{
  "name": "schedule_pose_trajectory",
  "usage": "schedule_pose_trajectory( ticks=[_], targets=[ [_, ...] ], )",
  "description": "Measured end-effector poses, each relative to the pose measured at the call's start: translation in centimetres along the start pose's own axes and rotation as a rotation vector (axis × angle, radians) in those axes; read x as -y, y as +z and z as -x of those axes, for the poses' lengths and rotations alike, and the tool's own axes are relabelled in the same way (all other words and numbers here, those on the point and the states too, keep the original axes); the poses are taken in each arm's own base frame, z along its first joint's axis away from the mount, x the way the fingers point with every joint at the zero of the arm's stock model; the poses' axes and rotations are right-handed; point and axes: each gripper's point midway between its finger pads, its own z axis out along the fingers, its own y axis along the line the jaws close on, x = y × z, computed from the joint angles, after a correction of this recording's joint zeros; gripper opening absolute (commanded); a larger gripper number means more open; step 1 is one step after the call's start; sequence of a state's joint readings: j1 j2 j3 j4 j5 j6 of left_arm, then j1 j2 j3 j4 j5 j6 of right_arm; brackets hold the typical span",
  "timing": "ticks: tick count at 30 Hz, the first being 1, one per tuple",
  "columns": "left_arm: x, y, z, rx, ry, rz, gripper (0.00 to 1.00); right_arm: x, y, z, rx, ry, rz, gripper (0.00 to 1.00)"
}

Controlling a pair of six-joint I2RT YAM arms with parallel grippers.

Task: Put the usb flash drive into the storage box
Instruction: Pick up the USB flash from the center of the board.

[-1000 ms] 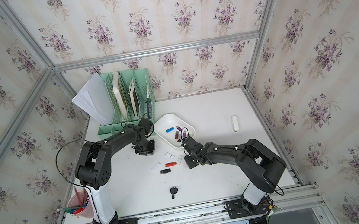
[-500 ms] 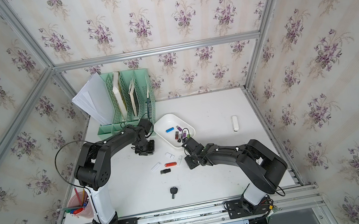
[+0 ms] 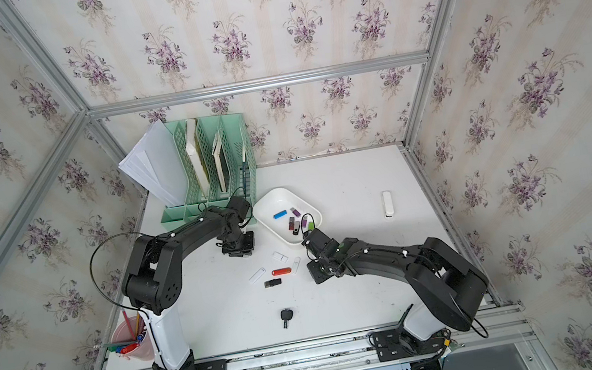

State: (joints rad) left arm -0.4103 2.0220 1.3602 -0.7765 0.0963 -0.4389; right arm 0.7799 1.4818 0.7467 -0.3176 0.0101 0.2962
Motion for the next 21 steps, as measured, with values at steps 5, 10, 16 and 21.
schedule_pose_trajectory(
  ticks=[5, 10, 16, 21],
  targets=[
    [0.0, 0.0, 0.0, 0.001, 0.0, 0.0, 0.31, -0.4, -1.5, 0.8, 0.023, 0.013, 0.01, 0.22],
    [-0.1, 0.1, 0.0, 0.0, -0.002, 0.0, 0.31, -0.7, -3.4, 1.9, 0.057, 0.024, 0.019, 0.21],
    [-0.1, 0.1, 0.0, 0.0, -0.002, 0.0, 0.31, -1.1, -6.1, 4.1, 0.114, 0.038, 0.023, 0.2],
    [0.0, 0.1, -0.1, 0.001, 0.0, -0.005, 0.34, -1.5, -6.7, 5.6, 0.132, 0.032, 0.019, 0.33]
  ],
)
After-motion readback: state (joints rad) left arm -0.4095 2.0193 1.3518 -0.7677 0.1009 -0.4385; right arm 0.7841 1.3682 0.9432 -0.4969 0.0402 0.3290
